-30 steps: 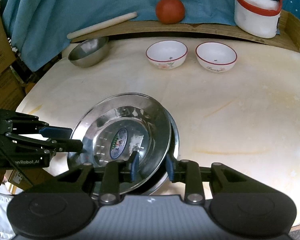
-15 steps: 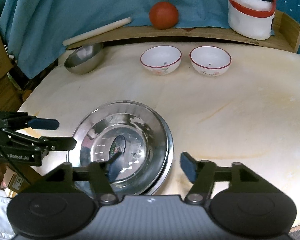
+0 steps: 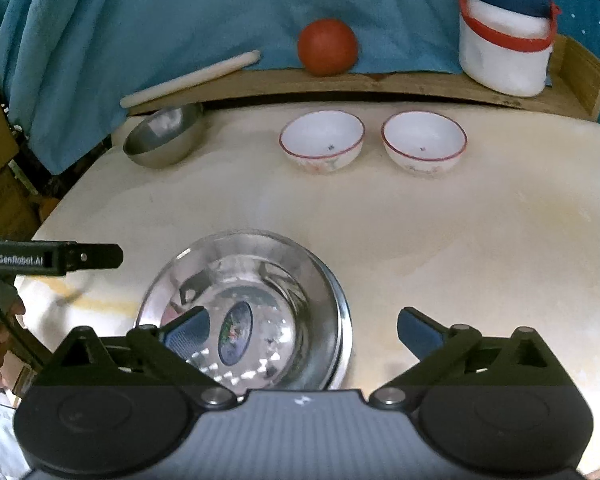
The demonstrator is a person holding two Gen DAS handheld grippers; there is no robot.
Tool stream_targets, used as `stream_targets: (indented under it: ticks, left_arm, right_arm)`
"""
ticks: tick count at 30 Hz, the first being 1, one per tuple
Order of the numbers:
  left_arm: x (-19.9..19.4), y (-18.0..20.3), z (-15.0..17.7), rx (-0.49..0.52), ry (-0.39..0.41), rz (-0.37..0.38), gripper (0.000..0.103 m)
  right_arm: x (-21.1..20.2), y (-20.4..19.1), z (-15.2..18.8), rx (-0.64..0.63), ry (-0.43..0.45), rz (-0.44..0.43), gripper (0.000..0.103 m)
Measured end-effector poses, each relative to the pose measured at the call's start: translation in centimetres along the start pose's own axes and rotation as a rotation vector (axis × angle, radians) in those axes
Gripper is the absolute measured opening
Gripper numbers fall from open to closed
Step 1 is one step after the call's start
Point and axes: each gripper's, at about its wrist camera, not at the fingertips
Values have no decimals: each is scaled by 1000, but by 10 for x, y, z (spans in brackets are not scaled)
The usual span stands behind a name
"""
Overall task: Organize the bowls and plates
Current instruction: 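Move the left gripper to the steel bowl rim while the right gripper approaches it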
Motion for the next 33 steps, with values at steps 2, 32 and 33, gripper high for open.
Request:
stream_targets:
  ticks: [2,32,33]
  left_arm:
    - [2,-10,-5,-33,5,-18,102]
    - [76,-107,-92,-235,121,-152,90]
    - [78,-107,-93,-226,120,-153,88]
  right_arm:
    - [2,-4,-4,-8,15,-14,102]
    - [153,-130,-157,-193,59,-153,78]
    - [158,-132,-159,-193,53,-153,77]
Point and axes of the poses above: each gripper's, at about its wrist camera, not at the fingertips, and x roughly the way its jaws point, y to its right, z to its underside, and after that the axes turned 8 degrees about x, right-handed
